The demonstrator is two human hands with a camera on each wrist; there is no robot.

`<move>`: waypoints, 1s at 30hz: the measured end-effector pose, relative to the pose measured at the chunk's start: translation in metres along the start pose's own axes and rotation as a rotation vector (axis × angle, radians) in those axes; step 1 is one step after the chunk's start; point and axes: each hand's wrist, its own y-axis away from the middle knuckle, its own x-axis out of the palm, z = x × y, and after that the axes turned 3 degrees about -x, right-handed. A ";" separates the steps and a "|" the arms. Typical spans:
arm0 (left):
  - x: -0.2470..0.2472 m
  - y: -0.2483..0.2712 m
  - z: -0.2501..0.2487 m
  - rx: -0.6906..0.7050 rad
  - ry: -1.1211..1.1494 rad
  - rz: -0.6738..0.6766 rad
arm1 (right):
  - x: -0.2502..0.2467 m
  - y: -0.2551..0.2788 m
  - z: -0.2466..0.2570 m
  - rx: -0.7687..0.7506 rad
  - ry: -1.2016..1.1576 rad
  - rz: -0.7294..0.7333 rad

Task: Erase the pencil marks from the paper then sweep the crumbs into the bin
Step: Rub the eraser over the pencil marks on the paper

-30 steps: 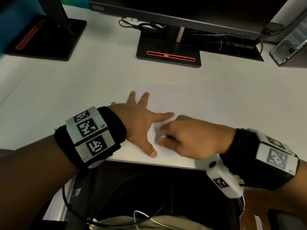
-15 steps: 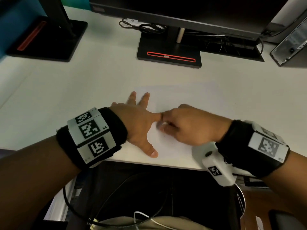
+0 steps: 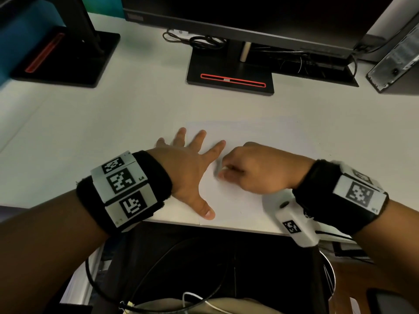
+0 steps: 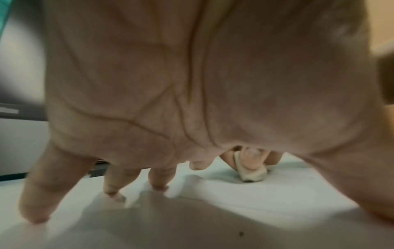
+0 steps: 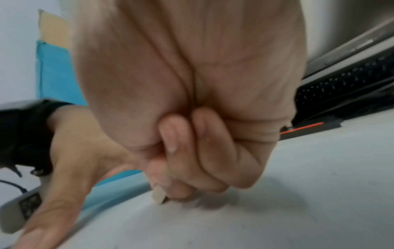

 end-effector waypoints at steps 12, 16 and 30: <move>0.002 -0.001 0.001 0.010 -0.013 -0.011 | 0.010 0.008 0.007 -0.033 -0.013 0.062; 0.001 0.001 0.002 0.003 -0.012 -0.001 | -0.006 0.014 -0.013 0.140 0.020 0.028; -0.002 0.004 0.001 0.004 -0.040 0.017 | 0.041 0.061 -0.006 0.451 -1.864 -0.460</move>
